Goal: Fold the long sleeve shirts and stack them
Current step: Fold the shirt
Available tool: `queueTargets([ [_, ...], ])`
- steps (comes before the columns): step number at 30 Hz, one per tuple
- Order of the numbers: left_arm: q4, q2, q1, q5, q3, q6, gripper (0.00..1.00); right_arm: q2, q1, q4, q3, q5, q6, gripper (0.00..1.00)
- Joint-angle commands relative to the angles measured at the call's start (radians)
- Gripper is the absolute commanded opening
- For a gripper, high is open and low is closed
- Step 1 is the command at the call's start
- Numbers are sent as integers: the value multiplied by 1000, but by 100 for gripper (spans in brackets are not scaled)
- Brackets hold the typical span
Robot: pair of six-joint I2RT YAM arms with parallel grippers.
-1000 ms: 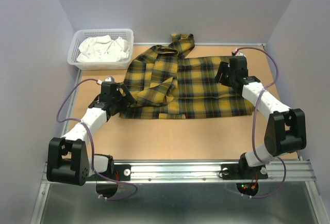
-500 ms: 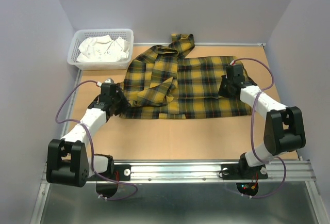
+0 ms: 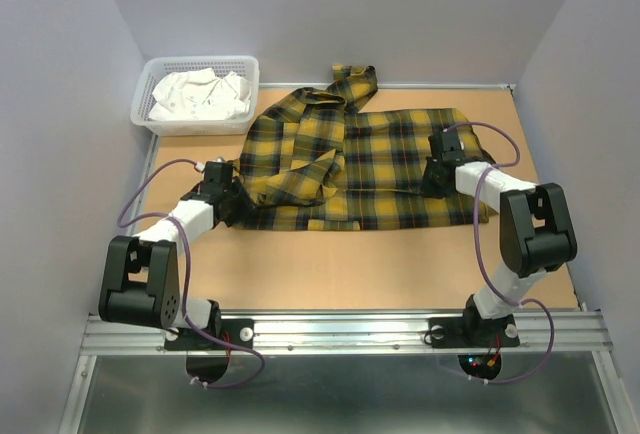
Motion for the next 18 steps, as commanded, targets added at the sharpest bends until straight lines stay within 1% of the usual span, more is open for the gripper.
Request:
queueTargets([
  [1,7,4,15,-7,3,22,50,36,6,11,81,76,10,17],
  [10,-25,-27,61,2,-54,54,50,99,-14,20,141,123,31,23],
  [13,-23,-24,66,7,-60,59,50,110,-20,21,166,127,33,27],
  [15,-20,-14,66,10,-60,63,50,108,-25,23,176,130,33,32],
  [17,-17,-10,66,13,-60,63,50,102,-26,26,187,138,30,33],
  [18,-14,-10,66,13,-60,63,50,96,-28,27,189,145,27,39],
])
